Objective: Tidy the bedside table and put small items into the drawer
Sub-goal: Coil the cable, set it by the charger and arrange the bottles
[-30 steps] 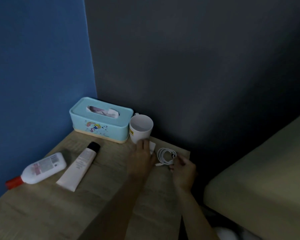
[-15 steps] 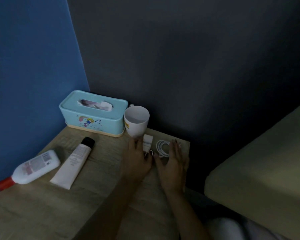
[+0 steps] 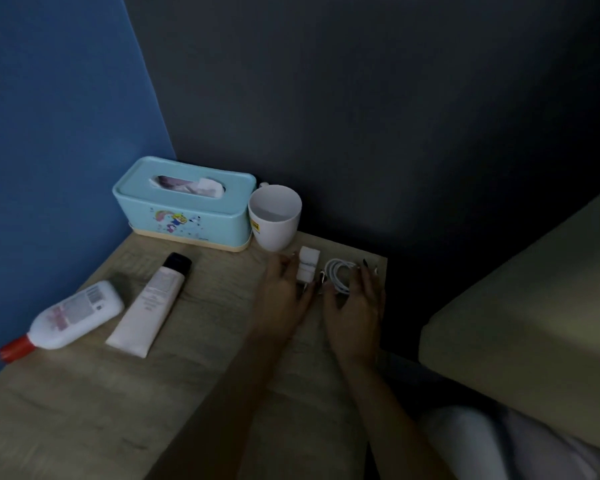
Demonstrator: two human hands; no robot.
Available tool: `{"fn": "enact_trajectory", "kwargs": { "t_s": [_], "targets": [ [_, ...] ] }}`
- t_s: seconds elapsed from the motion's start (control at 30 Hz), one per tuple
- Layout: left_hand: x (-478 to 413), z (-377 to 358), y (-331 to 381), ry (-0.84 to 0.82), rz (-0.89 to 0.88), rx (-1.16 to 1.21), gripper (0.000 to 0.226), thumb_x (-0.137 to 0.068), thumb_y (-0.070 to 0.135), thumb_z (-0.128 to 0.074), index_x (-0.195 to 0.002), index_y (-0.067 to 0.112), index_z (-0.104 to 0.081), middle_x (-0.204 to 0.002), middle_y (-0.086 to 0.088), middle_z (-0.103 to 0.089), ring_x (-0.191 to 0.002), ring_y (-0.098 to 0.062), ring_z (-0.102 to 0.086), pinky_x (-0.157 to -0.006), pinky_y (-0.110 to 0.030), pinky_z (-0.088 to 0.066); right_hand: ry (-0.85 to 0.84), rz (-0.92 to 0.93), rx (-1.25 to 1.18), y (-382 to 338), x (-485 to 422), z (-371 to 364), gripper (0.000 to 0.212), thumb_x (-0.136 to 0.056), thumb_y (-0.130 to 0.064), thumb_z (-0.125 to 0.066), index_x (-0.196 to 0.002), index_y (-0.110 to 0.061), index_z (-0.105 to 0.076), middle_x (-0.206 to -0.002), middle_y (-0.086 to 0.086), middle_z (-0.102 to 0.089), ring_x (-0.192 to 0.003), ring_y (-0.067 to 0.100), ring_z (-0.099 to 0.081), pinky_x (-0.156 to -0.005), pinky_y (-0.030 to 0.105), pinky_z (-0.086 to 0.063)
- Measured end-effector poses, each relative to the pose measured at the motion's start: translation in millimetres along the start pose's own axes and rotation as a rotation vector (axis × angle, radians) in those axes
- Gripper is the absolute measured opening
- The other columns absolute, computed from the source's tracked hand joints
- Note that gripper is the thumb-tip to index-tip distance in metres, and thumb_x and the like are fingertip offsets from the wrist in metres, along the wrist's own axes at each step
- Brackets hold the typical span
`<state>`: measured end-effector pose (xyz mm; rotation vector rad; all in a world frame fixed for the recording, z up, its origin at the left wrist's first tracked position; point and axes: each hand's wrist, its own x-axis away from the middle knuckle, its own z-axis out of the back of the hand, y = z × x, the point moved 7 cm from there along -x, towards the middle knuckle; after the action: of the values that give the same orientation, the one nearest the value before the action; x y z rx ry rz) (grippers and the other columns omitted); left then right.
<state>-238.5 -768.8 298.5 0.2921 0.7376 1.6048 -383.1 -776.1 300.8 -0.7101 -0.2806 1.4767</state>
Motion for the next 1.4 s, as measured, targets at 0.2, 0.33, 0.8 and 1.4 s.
{"fn": "enact_trajectory", "kwargs": {
  "t_s": [0.2, 0.33, 0.8, 1.4],
  "targets": [
    [-1.9, 0.4, -0.6, 0.017, -0.027, -0.03, 0.059, -0.09, 0.035, -0.056, -0.14, 0.006, -0.043, -0.127, -0.017, -0.05, -0.11, -0.029, -0.055, -0.089, -0.038, -0.05, 0.008, -0.001, -0.002, 1.6, -1.5, -1.0, 0.059, -0.089, -0.031, -0.061, -0.14, -0.006, -0.045, -0.15, 0.01, -0.04, -0.143, 0.024, -0.027, -0.119, 0.038, -0.021],
    [-0.6, 0.3, -1.6, 0.024, -0.038, -0.033, 0.059, -0.091, 0.037, -0.055, -0.14, 0.007, -0.043, -0.126, -0.015, -0.05, -0.108, -0.028, -0.055, -0.089, -0.04, -0.051, 0.011, -0.011, 0.014, 0.7, 0.3, 0.5, 0.061, -0.089, -0.032, -0.06, -0.141, -0.005, -0.042, -0.15, 0.009, -0.039, -0.142, 0.024, -0.027, -0.118, 0.037, -0.021],
    [11.6, 11.0, 7.8, 0.077, -0.034, -0.01, 0.066, -0.091, 0.046, -0.052, -0.144, 0.011, -0.035, -0.139, -0.016, -0.042, -0.12, -0.027, -0.05, -0.096, -0.039, -0.049, 0.022, -0.007, 0.039, 0.8, 1.1, 3.6, 0.065, -0.093, -0.045, -0.041, -0.144, -0.005, -0.037, -0.153, 0.012, -0.035, -0.145, 0.027, -0.023, -0.118, 0.044, -0.022],
    [153.6, 178.8, -78.5, 0.105, 0.27, -0.353, 0.026, -0.097, 0.036, -0.041, -0.098, 0.018, -0.059, -0.096, -0.001, -0.064, -0.083, -0.017, -0.06, -0.071, -0.027, -0.043, -0.287, 0.476, 0.027, -91.8, 110.7, -1.5, 0.039, -0.09, -0.041, -0.042, -0.115, -0.019, -0.064, -0.121, 0.004, -0.063, -0.114, 0.023, -0.056, -0.098, 0.045, -0.047]
  ]
}}
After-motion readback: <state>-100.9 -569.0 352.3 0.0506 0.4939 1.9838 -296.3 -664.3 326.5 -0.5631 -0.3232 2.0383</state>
